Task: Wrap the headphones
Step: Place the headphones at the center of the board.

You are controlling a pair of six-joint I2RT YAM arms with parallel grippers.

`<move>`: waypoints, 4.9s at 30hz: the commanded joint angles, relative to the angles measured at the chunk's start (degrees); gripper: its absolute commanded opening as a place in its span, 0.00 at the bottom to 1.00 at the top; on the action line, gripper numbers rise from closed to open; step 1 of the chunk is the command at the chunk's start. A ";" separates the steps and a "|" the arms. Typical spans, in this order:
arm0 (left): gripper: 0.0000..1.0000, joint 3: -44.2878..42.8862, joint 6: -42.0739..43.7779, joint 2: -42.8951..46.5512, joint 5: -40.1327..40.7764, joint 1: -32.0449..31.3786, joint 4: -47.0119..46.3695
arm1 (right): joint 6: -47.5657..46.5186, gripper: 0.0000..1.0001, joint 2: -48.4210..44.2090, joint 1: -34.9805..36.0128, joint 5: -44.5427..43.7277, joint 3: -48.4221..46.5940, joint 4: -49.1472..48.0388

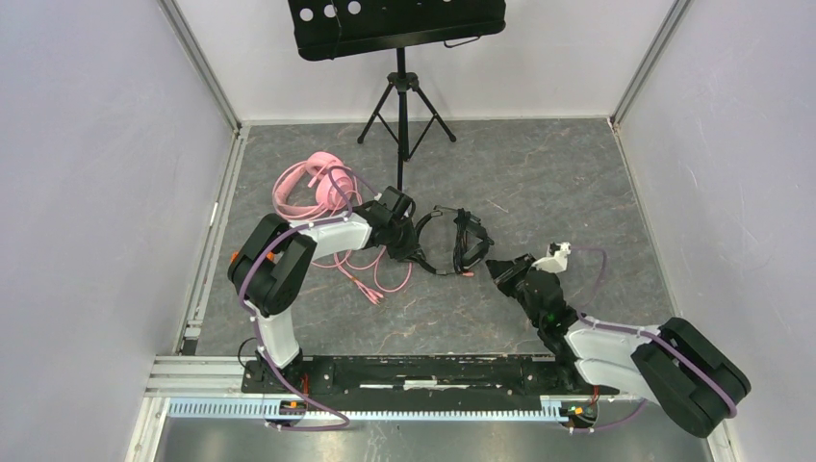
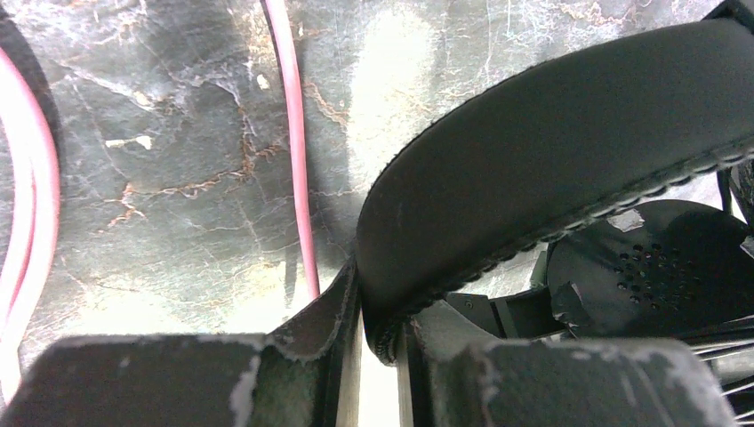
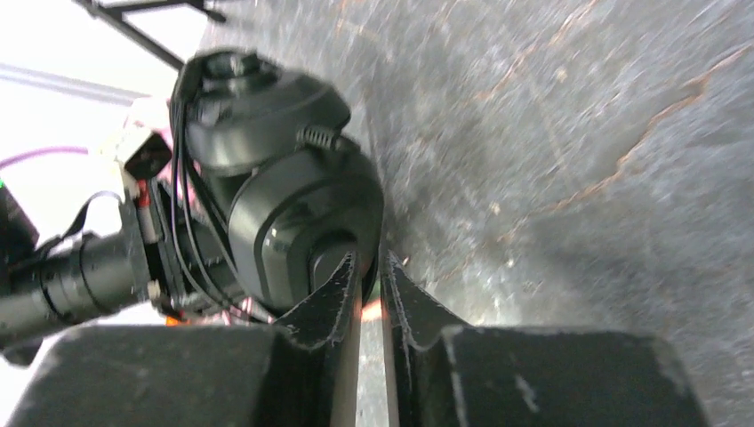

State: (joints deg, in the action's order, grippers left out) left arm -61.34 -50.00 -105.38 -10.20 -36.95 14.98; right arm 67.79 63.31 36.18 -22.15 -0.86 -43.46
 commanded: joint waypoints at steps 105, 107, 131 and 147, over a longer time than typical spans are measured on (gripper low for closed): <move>0.14 -2.20 0.61 -4.30 -2.11 -0.58 0.75 | -12.33 0.00 14.70 10.79 6.11 10.93 -21.78; 0.14 -2.29 0.52 -4.23 -2.11 -0.60 0.77 | -12.24 0.00 15.31 11.08 6.24 11.53 -22.43; 0.14 -2.64 -0.79 -5.42 -2.02 -0.93 0.13 | -8.59 0.00 30.31 7.00 4.65 4.37 -30.90; 0.18 -4.34 -1.33 -7.26 -1.43 -1.55 1.20 | -7.28 0.00 34.95 2.10 2.81 -1.77 -33.29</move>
State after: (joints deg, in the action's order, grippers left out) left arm -65.49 -51.16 -109.60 -12.78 -37.65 13.30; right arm 60.51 95.98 39.48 -18.46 -1.72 -73.25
